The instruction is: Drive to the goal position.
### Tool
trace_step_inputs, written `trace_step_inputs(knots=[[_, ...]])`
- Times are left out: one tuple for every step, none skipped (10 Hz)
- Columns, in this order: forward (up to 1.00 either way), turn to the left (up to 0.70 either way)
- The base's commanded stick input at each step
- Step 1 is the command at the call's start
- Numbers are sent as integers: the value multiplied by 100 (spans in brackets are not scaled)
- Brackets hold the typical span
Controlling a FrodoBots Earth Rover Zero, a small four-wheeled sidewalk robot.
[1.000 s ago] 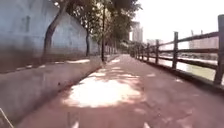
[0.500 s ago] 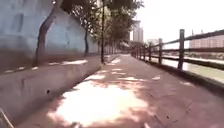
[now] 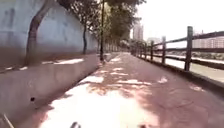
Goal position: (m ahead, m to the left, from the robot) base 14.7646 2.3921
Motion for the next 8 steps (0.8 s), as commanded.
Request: trace_step_inputs(knots=[[70,-35],[70,-35],[70,-34],[70,-26],[70,-13],[70,-11],[70,-7],[70,0]])
